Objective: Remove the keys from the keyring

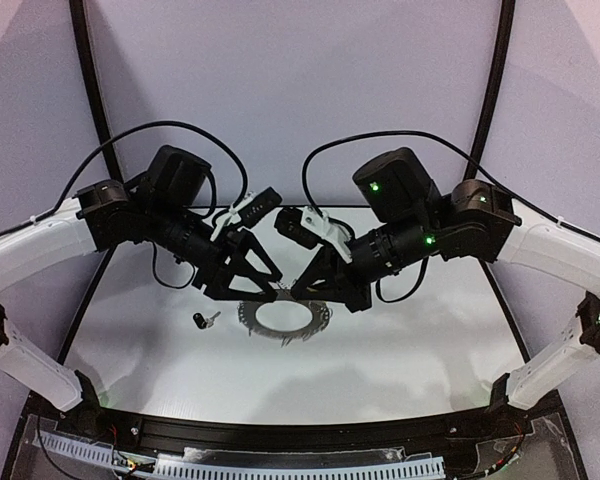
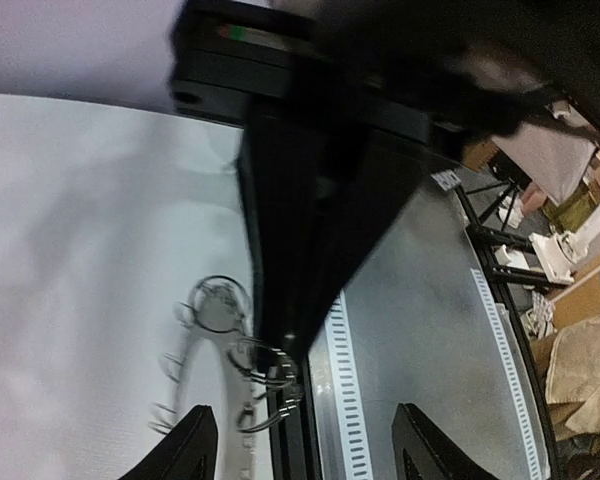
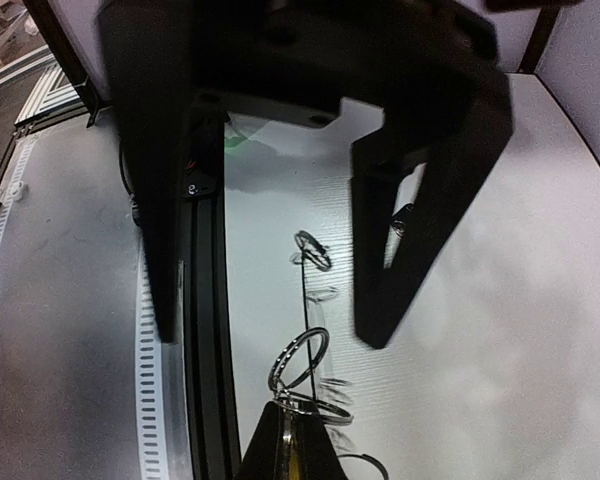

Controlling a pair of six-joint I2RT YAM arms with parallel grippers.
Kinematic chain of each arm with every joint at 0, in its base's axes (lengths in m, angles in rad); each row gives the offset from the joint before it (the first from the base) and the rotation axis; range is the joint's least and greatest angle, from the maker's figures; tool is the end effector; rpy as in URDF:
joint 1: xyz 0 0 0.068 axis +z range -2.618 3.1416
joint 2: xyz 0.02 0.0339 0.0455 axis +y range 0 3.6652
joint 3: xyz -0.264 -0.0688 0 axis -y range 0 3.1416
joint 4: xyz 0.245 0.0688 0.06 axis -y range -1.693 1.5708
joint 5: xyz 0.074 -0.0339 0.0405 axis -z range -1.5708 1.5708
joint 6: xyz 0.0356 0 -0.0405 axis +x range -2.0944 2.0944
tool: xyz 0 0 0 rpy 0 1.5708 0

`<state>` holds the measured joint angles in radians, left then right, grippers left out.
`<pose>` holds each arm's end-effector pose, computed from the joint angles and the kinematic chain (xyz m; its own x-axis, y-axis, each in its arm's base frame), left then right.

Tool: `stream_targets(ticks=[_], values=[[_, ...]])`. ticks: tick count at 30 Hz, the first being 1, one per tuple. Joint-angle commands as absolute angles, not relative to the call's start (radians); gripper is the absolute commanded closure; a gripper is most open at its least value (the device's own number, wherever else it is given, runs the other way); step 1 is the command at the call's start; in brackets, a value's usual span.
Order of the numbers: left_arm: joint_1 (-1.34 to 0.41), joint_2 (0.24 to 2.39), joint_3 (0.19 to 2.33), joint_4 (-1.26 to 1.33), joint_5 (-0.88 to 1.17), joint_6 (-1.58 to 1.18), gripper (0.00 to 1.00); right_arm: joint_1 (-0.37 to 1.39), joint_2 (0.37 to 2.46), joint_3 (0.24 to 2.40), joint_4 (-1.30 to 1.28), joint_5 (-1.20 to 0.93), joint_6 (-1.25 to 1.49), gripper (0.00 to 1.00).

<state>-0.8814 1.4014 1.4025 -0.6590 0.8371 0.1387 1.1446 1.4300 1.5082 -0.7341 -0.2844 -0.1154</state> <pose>0.1690 -0.2466 0.3742 -0.2621 0.4635 -0.8465 0.9357 -0.0925 -0.3404 0.1183 0.2848 0.3879 -0.1392 -0.5740 -0.8069 -0.9885 0.1291 0.0787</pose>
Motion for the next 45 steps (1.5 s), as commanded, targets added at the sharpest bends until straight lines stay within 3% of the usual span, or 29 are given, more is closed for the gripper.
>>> stream_targets(ticks=[1,10,21,36,42,45], values=[[-0.902,1.381,1.448,-0.733,0.86,0.297,0.39,1.137,1.393,1.539,-0.741,-0.291,-0.15,1.0],[-0.926,1.44,1.554,-0.856,0.873,0.457,0.46,1.138,1.39,1.556,-0.732,-0.311,-0.158,1.0],[-0.955,1.46,1.565,-0.863,0.804,0.453,0.61,1.138,1.376,1.549,-0.699,-0.323,-0.113,1.0],[-0.984,1.464,1.563,-0.829,0.687,0.413,0.69,1.137,1.361,1.544,-0.66,-0.353,-0.06,1.0],[-0.989,1.462,1.563,-0.799,0.685,0.394,0.88,1.137,1.365,1.537,-0.64,-0.352,-0.04,1.0],[-0.989,1.456,1.556,-0.794,0.677,0.39,0.91,1.138,1.356,1.536,-0.625,-0.333,-0.022,1.0]])
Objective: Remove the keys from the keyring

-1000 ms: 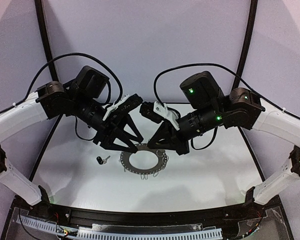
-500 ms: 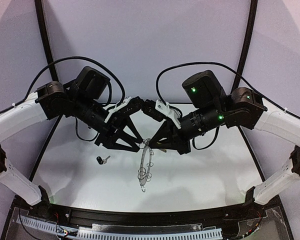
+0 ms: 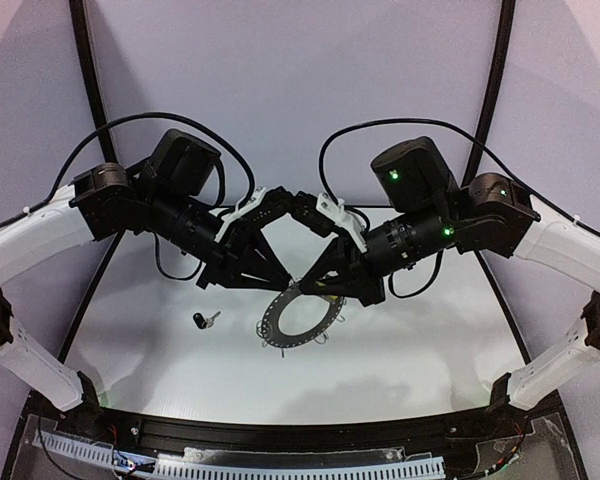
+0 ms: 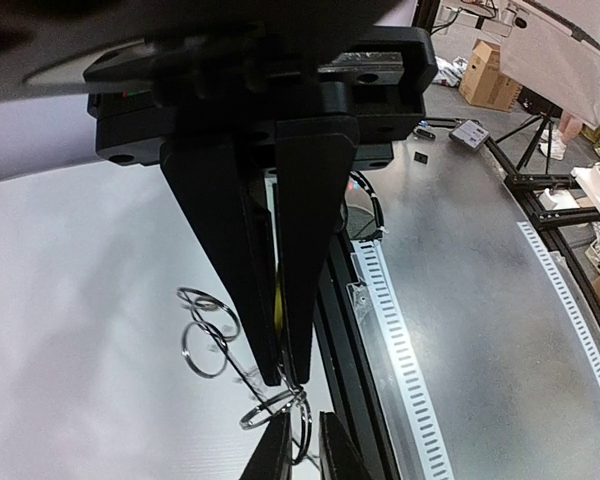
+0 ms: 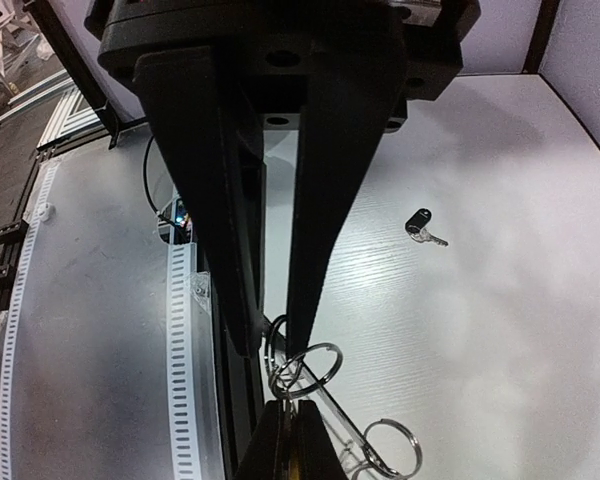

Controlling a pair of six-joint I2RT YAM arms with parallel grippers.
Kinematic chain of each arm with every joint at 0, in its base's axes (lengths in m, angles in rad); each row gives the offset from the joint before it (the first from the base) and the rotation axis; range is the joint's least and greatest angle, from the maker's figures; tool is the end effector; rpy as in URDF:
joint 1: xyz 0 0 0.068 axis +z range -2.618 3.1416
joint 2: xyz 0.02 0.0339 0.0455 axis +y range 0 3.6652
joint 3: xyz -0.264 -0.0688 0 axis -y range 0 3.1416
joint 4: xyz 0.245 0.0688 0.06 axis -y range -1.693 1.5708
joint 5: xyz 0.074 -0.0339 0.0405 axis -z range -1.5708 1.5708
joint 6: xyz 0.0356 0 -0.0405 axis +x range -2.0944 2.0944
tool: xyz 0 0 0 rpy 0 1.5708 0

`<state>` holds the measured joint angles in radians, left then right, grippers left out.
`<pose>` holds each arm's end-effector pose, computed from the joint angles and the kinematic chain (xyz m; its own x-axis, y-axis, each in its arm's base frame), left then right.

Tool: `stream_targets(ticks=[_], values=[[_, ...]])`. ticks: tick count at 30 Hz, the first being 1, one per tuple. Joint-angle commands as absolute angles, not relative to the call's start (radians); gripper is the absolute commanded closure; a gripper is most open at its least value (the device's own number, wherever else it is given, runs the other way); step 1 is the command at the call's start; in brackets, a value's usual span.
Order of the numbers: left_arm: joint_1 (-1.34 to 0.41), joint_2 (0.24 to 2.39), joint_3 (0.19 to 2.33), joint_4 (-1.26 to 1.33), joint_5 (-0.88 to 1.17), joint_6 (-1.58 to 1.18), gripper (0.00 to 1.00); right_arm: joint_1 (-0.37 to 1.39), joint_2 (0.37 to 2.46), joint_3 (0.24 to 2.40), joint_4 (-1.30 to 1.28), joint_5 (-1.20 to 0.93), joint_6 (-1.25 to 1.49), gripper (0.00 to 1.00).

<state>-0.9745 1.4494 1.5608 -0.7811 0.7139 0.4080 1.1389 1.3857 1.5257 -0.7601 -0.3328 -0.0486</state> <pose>0.1514 -0.2646 0.3998 0.0425 0.4713 -0.8809 0.9770 -0.2041 -0.0620 0.1122 0.2712 0.4040 -0.1959 -0.5346 -0.8221 -0.9803 0.1284 0.1501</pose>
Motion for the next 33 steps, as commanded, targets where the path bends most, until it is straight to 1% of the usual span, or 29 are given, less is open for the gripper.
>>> stream_targets(ticks=[1,7,11,16,21,26,32,33], values=[[-0.99,1.456,1.555,-0.794,0.675,0.39,0.91,1.138,1.353,1.534,-0.62,-0.333,-0.012,1.0],[-0.991,1.46,1.549,-0.798,0.662,0.382,0.92,1.138,1.324,1.519,-0.585,-0.292,0.043,1.0],[-0.99,1.453,1.535,-0.774,0.647,0.368,0.99,1.138,1.31,1.504,-0.574,-0.278,0.061,1.0],[-0.99,1.436,1.524,-0.732,0.628,0.341,0.99,1.138,1.306,1.495,-0.561,-0.26,0.081,1.0],[-0.99,1.389,1.486,-0.681,0.541,0.318,0.99,1.138,1.289,1.471,-0.623,-0.115,0.107,1.0],[-0.991,1.343,1.455,-0.668,0.474,0.323,0.99,1.137,1.271,1.439,-0.696,-0.126,0.064,1.0],[-0.99,1.31,1.461,-0.689,0.425,0.357,0.99,1.138,1.271,1.436,-0.811,-0.031,0.03,1.0],[-0.991,1.305,1.464,-0.694,0.418,0.363,0.99,1.138,1.272,1.432,-0.824,0.016,0.029,1.0]])
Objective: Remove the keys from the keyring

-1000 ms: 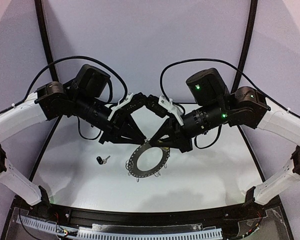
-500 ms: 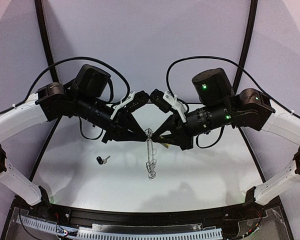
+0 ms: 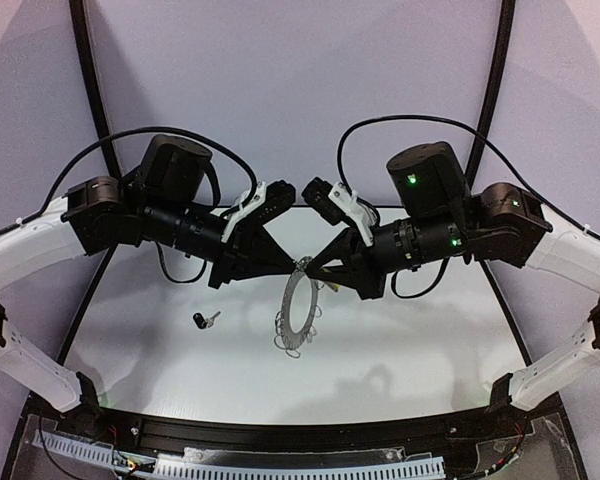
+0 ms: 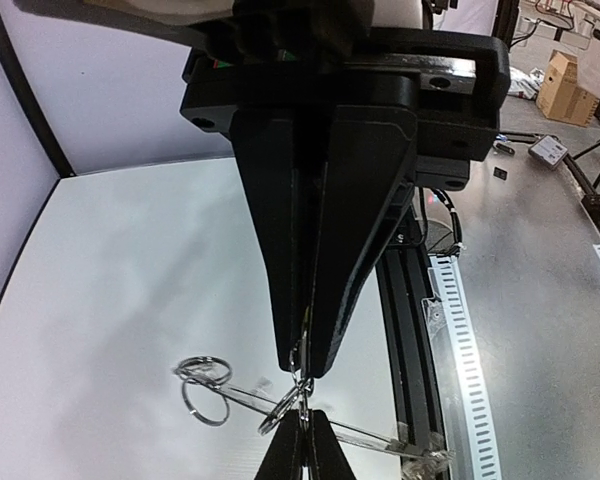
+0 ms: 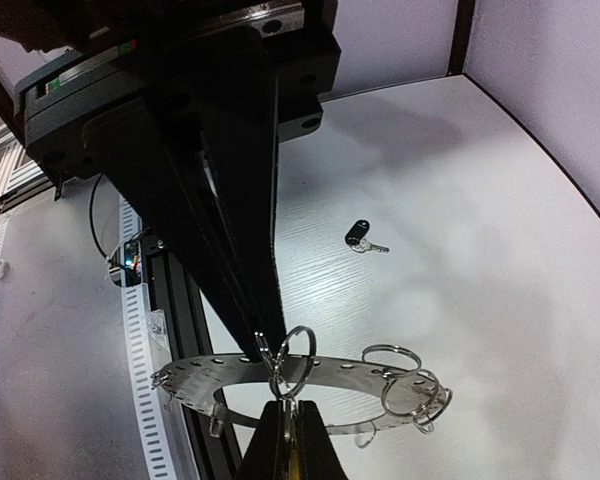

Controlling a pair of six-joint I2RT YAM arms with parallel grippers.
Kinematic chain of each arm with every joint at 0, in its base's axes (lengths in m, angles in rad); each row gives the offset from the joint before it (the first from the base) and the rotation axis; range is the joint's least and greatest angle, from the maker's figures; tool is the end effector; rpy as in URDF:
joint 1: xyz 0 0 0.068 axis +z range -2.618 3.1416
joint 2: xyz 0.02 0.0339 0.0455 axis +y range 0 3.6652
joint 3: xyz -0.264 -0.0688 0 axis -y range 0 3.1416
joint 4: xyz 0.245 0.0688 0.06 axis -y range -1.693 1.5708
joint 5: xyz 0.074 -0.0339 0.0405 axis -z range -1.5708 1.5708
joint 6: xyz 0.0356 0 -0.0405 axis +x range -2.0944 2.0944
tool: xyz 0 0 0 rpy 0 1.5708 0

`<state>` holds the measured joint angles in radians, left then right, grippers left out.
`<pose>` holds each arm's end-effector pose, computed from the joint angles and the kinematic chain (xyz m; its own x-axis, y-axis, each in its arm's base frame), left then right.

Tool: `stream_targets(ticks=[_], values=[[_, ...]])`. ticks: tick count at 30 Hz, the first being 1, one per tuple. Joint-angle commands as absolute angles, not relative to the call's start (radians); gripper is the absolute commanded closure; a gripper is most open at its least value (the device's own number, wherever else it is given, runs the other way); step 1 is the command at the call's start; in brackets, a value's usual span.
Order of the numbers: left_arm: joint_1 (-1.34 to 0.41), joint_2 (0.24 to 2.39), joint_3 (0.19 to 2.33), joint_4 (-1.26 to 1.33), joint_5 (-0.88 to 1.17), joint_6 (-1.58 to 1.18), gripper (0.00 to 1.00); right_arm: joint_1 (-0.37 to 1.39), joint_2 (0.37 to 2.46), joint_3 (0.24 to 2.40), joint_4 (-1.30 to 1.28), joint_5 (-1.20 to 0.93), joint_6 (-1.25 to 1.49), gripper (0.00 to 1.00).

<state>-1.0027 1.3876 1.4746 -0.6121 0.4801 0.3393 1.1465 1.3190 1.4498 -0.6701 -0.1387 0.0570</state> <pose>0.1487 -0.2635 0.4012 0.0661 0.4452 -0.8930 0.9975 -0.0083 0.0697 0.1120 0.2600 0.4045 -0.2653 -0.4502 -0.8526 -0.9378 0.3258 0.1198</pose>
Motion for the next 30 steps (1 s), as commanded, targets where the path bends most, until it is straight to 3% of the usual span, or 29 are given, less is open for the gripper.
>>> stream_targets(ticks=[1,10,17,23,30], values=[[-0.991,1.303,1.465,-0.697,0.414,0.366,0.99,1.137,1.276,1.43,-0.839,0.036,0.026,1.0],[-0.99,1.301,1.5,-0.742,0.426,0.383,0.99,1.138,1.338,1.394,-0.86,0.122,0.012,1.0],[-0.991,1.354,1.542,-0.792,0.485,0.4,0.99,1.138,1.331,1.388,-0.66,-0.199,-0.034,1.0],[-0.991,1.368,1.546,-0.814,0.508,0.426,0.99,1.138,1.331,1.448,-0.637,-0.205,0.04,1.0],[-0.99,1.407,1.556,-0.829,0.52,0.431,0.99,1.138,1.284,1.399,-0.464,-0.355,0.104,1.0]])
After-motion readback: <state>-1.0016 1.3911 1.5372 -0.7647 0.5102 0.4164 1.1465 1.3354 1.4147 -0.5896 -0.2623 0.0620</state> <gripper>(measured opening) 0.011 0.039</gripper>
